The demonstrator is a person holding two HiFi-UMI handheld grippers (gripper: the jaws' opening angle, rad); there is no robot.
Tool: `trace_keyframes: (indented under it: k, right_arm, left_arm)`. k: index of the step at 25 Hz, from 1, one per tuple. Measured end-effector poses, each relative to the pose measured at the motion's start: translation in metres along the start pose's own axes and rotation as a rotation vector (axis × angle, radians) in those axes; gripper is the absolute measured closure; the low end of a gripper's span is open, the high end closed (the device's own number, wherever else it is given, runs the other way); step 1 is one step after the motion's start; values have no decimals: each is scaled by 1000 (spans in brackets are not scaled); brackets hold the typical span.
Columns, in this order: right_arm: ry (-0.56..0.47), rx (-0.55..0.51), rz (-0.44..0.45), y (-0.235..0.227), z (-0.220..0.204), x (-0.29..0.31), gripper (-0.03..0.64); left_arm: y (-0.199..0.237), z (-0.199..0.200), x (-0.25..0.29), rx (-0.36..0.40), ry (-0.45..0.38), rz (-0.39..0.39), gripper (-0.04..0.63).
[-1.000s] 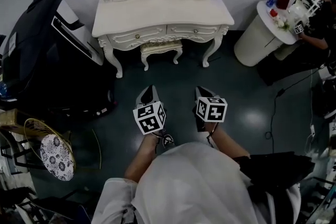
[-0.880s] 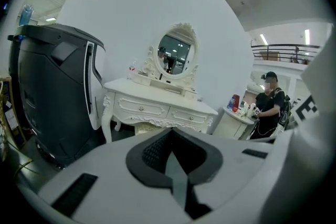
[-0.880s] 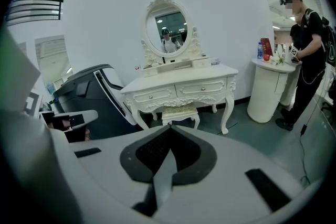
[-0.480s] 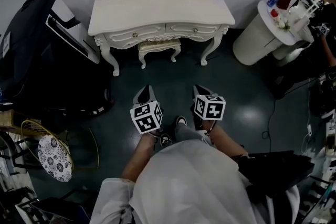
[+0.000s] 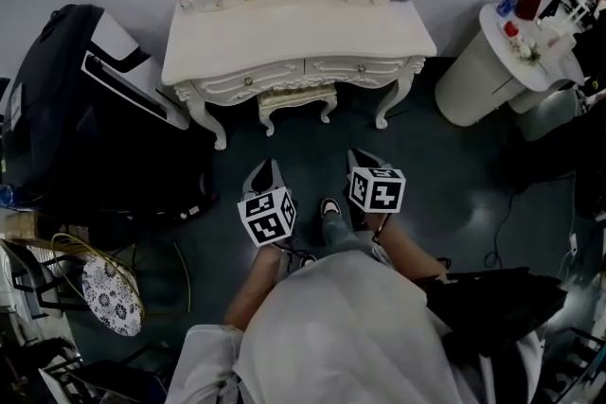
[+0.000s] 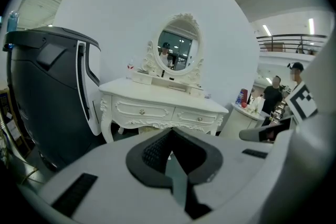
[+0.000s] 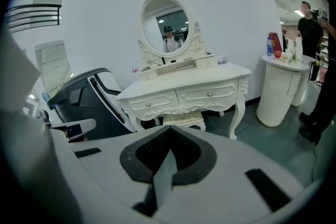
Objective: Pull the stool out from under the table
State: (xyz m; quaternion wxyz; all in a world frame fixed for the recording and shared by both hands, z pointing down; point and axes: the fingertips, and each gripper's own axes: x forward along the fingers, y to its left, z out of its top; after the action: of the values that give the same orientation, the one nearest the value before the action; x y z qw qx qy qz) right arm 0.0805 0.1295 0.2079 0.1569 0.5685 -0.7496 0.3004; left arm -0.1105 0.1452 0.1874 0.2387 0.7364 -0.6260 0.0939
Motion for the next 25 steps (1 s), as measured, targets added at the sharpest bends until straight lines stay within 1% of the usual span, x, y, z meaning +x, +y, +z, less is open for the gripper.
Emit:
trace_keyframes:
  k: [5,10,17,21,25]
  right_arm:
    - [13,13,18,-17,26,35,618]
    - [56,32,42,-39,43,68,618]
    - [130,24,52,-85,48,113,618]
    - [154,6,48,-111,49,144,617]
    - [161,14,40,-126,47,177,618]
  left_arm:
    - [-10,23,35,33,8,6,586]
    - [-13,30,73,36,53,36,586]
    - [-22,13,124,29,140,59,586]
    - [-14,2,149,5,157,83,586]
    - [1,-12,180,11,171,100,586]
